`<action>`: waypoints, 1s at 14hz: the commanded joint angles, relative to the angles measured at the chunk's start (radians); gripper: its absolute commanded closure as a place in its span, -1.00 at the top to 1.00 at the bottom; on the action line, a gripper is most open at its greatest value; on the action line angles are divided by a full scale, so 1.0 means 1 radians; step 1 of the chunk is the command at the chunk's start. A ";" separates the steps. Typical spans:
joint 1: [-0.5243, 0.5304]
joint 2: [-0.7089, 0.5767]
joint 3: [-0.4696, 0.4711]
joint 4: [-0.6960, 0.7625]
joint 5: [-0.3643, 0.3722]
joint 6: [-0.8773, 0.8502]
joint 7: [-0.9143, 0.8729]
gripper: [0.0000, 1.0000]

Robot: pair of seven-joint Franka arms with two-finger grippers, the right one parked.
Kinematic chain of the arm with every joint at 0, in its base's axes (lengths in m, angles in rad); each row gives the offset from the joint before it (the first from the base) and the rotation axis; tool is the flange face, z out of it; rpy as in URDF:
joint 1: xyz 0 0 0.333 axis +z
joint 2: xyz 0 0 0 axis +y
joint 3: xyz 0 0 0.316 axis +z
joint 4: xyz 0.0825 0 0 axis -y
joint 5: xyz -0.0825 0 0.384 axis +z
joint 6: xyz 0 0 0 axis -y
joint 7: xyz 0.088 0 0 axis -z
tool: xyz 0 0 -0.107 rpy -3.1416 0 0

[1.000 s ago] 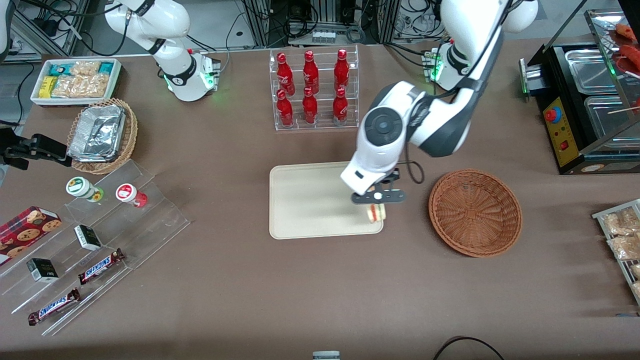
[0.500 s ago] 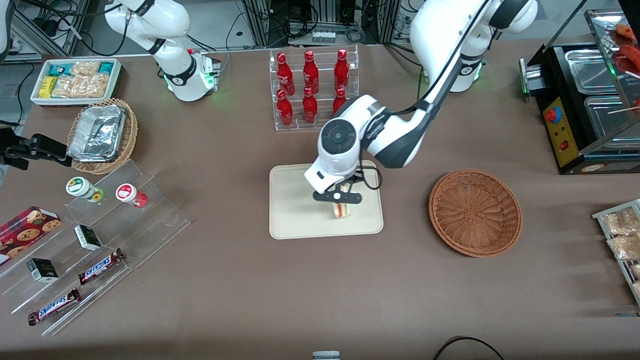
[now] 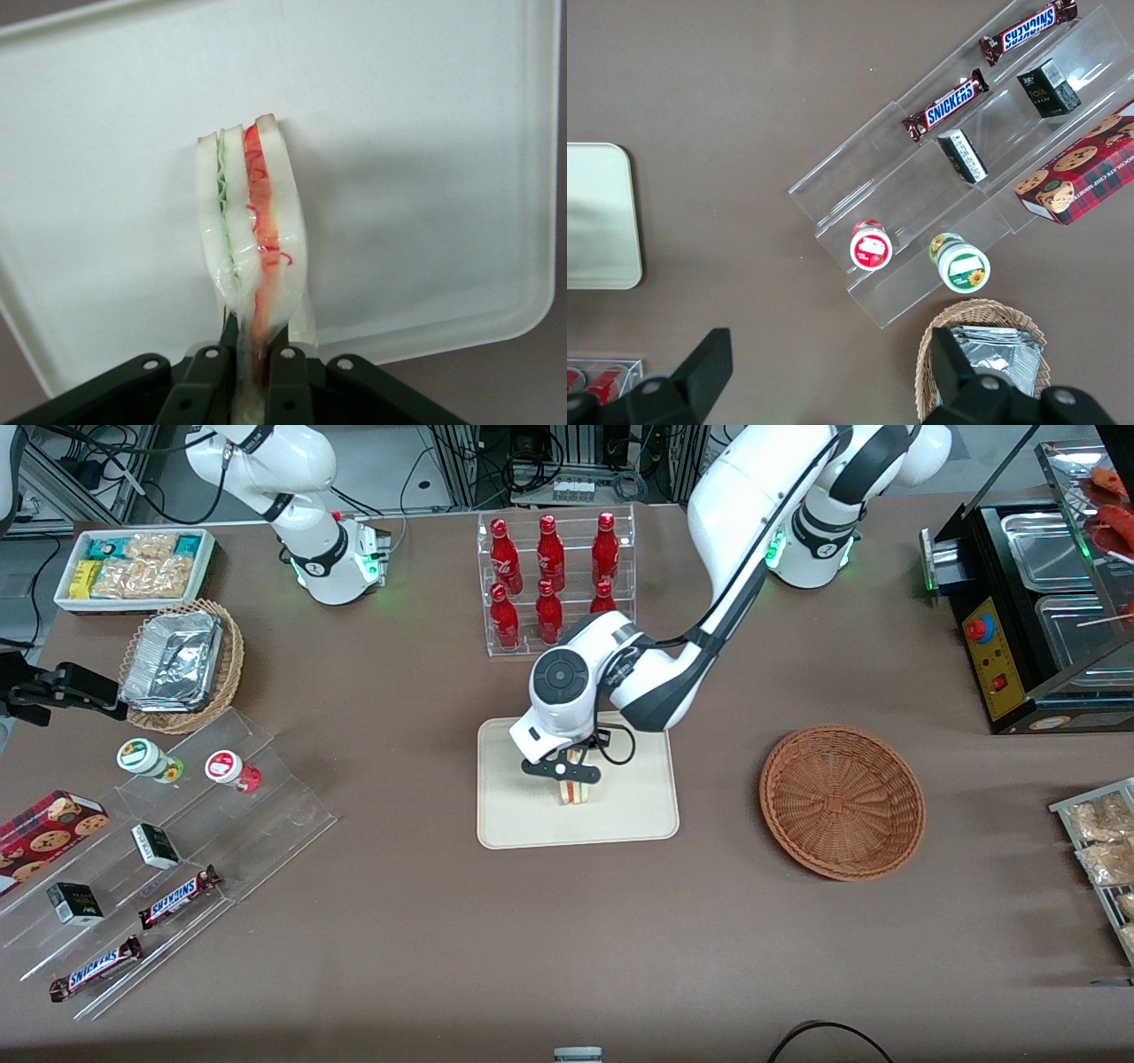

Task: Place sandwich from basket to tray
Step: 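Lower the held sandwich onto the middle of the cream tray, then open the left gripper to release the sandwich and raise it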

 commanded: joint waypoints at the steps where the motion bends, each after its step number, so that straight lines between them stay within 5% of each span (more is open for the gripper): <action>1: -0.011 0.027 0.008 0.032 0.008 0.002 -0.011 -0.64; 3: -0.011 0.029 0.008 0.032 0.008 0.000 -0.011 0.59; 4: -0.011 0.026 0.010 0.033 0.008 -0.004 -0.009 0.97; 14: 0.025 -0.117 0.028 0.046 0.009 -0.136 -0.011 0.99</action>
